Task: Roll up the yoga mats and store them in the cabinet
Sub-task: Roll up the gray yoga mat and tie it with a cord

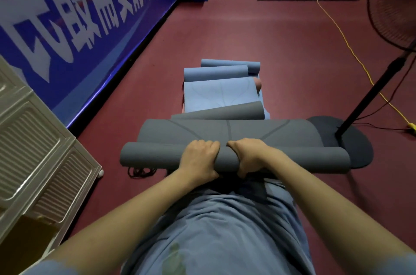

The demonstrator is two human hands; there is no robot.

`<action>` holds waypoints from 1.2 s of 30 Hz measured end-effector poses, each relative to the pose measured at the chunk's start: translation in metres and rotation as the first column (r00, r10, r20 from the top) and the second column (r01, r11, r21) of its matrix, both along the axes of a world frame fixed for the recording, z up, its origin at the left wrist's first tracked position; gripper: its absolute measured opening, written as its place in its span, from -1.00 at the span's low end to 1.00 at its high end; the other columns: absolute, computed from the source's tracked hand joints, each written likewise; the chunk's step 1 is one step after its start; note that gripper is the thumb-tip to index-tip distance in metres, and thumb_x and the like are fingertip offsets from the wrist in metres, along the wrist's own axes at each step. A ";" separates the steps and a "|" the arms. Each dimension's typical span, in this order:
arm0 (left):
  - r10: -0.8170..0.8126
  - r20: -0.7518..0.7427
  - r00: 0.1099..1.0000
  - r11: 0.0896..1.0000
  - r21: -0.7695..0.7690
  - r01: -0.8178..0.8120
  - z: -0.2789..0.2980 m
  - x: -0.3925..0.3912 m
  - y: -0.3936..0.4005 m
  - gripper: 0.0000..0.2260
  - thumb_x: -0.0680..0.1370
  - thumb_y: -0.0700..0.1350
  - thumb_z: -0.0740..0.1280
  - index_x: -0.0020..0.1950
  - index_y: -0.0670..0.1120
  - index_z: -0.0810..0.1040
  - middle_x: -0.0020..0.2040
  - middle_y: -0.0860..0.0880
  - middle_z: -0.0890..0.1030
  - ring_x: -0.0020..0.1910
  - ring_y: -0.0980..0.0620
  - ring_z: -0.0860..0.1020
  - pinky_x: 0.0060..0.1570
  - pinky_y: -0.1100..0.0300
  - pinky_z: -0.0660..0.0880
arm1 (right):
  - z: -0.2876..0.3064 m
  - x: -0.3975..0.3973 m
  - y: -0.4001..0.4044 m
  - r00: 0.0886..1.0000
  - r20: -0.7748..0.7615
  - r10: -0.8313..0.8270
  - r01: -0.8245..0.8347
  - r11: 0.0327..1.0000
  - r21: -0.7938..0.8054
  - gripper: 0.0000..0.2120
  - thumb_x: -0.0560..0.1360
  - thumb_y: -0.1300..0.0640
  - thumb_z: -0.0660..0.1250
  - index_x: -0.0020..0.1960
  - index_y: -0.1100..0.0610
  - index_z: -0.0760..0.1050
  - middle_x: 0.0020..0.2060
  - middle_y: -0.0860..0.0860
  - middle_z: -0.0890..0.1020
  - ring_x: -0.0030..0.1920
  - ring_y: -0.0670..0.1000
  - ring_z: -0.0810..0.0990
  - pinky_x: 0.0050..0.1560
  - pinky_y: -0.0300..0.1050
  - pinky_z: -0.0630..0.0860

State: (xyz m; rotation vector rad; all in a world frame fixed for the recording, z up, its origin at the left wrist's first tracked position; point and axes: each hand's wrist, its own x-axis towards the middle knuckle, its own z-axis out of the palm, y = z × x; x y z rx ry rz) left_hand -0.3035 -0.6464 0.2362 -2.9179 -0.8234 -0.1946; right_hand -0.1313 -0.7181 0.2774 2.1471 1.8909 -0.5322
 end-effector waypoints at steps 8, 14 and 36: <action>-0.003 -0.066 0.998 0.995 0.097 0.009 -0.004 0.008 0.008 -0.44 0.04 0.10 0.65 -0.14 -0.08 0.49 -0.30 -0.05 0.56 -0.38 -0.12 0.54 -0.32 0.11 0.24 | 0.006 0.008 0.013 0.991 -0.121 -0.055 0.045 0.996 -0.077 -0.26 0.21 -0.02 0.66 0.30 -0.06 0.42 0.14 -0.03 0.60 0.03 0.08 0.57 -0.17 -0.08 0.44; -0.038 -0.123 0.992 0.999 -0.002 0.039 0.014 0.025 0.021 -0.60 0.33 0.10 0.48 0.04 -0.03 0.45 -0.03 -0.06 0.66 -0.08 -0.18 0.64 -0.18 0.06 0.37 | -0.015 0.033 -0.018 0.994 -0.097 0.048 -0.016 0.951 0.308 -0.27 0.21 -0.26 0.52 0.27 -0.08 0.30 0.10 -0.06 0.55 0.11 0.04 0.52 0.01 -0.01 0.47; -0.068 -0.378 0.923 0.950 -0.307 -0.056 0.050 -0.022 -0.033 -0.48 0.19 0.27 0.55 0.01 0.03 0.59 -0.11 0.00 0.64 -0.14 -0.10 0.60 -0.20 0.09 0.51 | 0.002 -0.011 -0.102 0.997 -0.004 -0.071 0.071 0.992 0.107 -0.40 0.24 -0.29 0.47 0.11 -0.04 0.33 0.07 -0.05 0.52 0.07 0.07 0.49 0.02 0.04 0.46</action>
